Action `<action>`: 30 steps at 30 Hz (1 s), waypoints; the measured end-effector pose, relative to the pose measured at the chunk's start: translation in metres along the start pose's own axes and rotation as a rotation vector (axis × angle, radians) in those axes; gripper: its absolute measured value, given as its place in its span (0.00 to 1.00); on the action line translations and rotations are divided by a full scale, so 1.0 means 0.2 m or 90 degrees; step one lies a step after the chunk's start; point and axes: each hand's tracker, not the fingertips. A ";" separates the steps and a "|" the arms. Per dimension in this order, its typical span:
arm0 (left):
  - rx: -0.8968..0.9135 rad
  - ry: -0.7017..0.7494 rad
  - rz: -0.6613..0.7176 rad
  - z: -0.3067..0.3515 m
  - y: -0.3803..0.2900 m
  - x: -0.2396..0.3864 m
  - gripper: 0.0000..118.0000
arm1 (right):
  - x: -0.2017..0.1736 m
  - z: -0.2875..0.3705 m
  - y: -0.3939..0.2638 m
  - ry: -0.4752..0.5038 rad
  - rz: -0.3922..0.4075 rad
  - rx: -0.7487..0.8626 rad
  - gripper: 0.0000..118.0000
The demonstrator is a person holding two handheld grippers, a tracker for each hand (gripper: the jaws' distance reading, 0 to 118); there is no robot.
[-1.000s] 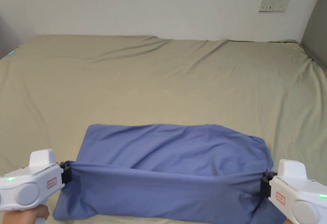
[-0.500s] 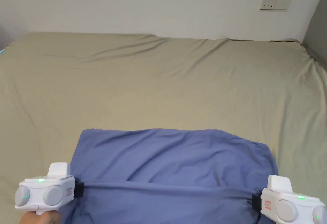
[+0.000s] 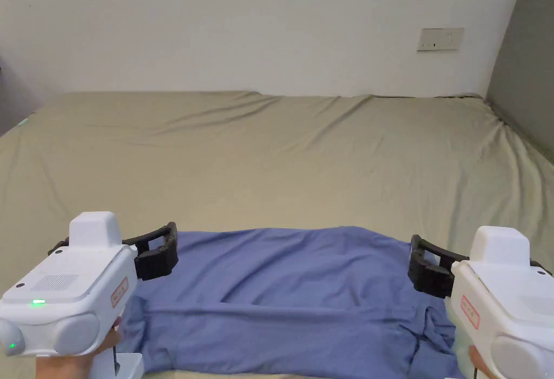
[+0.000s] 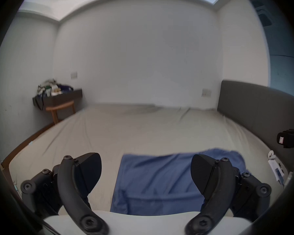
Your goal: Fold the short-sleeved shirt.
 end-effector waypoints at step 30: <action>-0.313 -0.010 0.045 -0.17 -0.35 -0.21 0.00 | -0.10 0.20 -0.06 -0.031 0.057 0.074 0.01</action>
